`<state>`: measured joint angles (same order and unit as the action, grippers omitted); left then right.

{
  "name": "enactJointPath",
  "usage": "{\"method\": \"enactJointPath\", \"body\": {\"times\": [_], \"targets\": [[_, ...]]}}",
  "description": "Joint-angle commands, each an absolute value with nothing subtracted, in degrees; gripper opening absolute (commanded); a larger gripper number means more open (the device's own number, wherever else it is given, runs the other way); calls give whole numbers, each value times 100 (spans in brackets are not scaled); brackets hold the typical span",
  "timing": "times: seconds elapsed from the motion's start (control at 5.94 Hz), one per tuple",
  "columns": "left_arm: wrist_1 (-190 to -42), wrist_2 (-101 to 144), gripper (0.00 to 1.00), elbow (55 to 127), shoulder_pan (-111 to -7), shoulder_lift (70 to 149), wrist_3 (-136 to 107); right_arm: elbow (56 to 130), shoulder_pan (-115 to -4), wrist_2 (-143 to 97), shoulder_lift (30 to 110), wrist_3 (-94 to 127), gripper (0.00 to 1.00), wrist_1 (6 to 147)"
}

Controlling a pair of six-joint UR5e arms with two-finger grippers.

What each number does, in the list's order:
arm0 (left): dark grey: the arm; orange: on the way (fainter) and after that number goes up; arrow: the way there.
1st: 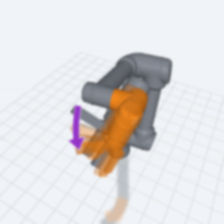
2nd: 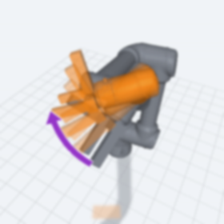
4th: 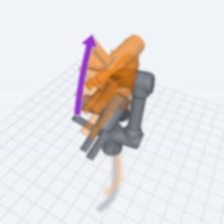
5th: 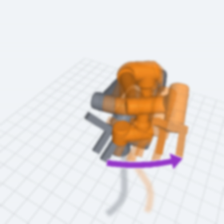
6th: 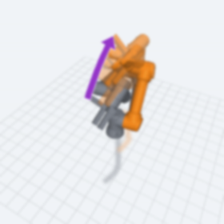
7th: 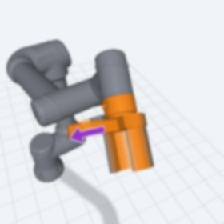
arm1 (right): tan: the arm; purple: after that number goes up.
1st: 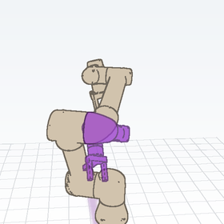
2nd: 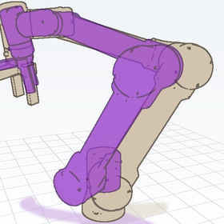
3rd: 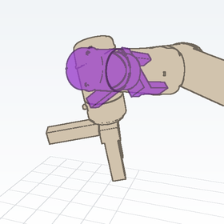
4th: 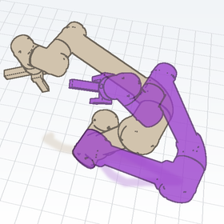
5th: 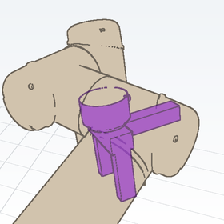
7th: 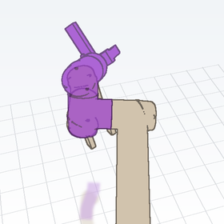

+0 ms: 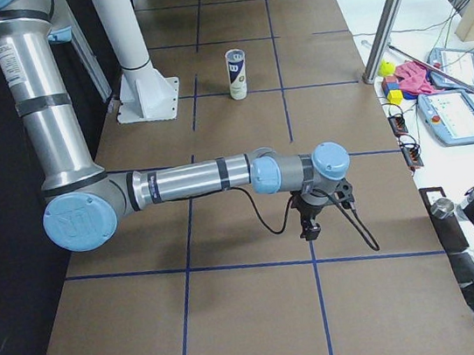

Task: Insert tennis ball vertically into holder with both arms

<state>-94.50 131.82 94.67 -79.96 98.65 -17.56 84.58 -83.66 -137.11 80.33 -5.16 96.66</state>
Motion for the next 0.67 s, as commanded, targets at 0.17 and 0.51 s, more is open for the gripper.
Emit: {"method": "enactJointPath", "body": {"times": [0.17,0.51], "targets": [[-9438,14186,100,9774,-8349,9029,-1275,8647,-8622,-13615,8199,-633,100,9650],[-9422,13034,100,9809,-8367,8886,-883,8719,-8622,-13623,8367,-624,100,9650]]}}
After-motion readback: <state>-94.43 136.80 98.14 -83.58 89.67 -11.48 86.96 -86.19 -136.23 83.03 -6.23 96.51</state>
